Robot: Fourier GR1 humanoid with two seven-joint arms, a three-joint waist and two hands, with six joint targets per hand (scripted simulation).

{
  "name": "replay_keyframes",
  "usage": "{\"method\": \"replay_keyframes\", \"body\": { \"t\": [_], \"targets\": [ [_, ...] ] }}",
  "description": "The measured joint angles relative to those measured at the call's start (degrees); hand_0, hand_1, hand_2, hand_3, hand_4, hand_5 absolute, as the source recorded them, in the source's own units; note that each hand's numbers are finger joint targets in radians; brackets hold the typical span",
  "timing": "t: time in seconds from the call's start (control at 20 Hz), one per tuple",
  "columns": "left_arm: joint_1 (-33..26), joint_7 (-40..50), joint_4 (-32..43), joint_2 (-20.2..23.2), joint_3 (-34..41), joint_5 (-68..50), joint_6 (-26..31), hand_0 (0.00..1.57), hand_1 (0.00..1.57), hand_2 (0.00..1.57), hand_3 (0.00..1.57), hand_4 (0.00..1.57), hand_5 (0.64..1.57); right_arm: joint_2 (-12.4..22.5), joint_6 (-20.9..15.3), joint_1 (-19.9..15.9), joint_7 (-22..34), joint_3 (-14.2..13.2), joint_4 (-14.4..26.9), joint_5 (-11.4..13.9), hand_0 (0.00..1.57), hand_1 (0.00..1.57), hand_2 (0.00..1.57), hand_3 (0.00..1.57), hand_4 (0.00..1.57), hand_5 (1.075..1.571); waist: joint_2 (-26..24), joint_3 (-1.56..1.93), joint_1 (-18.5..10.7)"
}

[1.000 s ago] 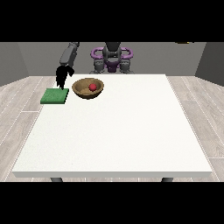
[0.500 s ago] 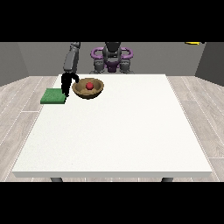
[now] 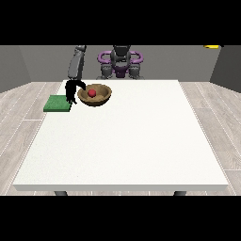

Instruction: Pick the cup and pour the ball into the bowl, then pick the bowl and place it on the pad

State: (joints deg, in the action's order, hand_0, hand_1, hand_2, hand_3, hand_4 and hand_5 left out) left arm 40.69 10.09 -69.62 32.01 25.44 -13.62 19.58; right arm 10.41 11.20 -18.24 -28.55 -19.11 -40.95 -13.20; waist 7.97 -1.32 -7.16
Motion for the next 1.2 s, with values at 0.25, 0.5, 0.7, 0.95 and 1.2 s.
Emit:
{"method": "replay_keyframes", "body": {
  "t": [0.25, 0.5, 0.7, 0.95, 1.2],
  "targets": [
    [-0.6, 0.6, -0.5, 1.1, 0.4, -1.3, 1.0, 0.00, 0.00, 0.00, 0.00, 1.02, 1.537, -0.4, -2.3, 0.1, -0.3, 0.3, 0.1, 1.0, 0.00, 0.00, 0.00, 0.00, 0.46, 1.550, -0.2, -0.39, -0.4],
    [0.0, 1.0, -0.1, 2.1, 1.0, -2.3, 1.5, 0.00, 0.00, 0.00, 0.00, 1.02, 1.540, -1.8, -6.0, -0.8, -0.3, 0.3, -0.6, 1.8, 0.00, 0.00, 0.00, 0.00, 0.62, 1.568, 0.5, -0.64, -0.3],
    [0.8, 1.3, -1.3, 2.8, 1.5, -3.3, 1.7, 0.00, 0.00, 0.00, 0.00, 1.02, 1.537, -2.0, -9.2, 0.8, 1.0, 0.4, -2.6, 2.5, 1.57, 1.57, 1.57, 1.55, 0.91, 1.470, 1.5, -1.65, -2.1],
    [1.6, 1.4, -1.6, 4.0, 2.5, -5.2, 3.1, 0.00, 0.00, 0.00, 0.00, 1.11, 1.519, -1.5, -14.0, 3.5, 3.2, 2.2, -6.8, 5.5, 1.57, 1.57, 1.57, 1.41, 0.92, 1.525, 2.8, -1.95, -3.9],
    [0.8, 0.9, -0.7, 4.5, 3.4, -5.9, 3.9, 0.00, 0.00, 0.00, 0.00, 1.18, 1.525, -0.9, -17.7, 4.7, 9.9, 4.1, -10.9, 7.1, 1.57, 1.57, 1.57, 1.27, 1.02, 1.545, 2.8, -0.77, -4.3]
  ]
}}
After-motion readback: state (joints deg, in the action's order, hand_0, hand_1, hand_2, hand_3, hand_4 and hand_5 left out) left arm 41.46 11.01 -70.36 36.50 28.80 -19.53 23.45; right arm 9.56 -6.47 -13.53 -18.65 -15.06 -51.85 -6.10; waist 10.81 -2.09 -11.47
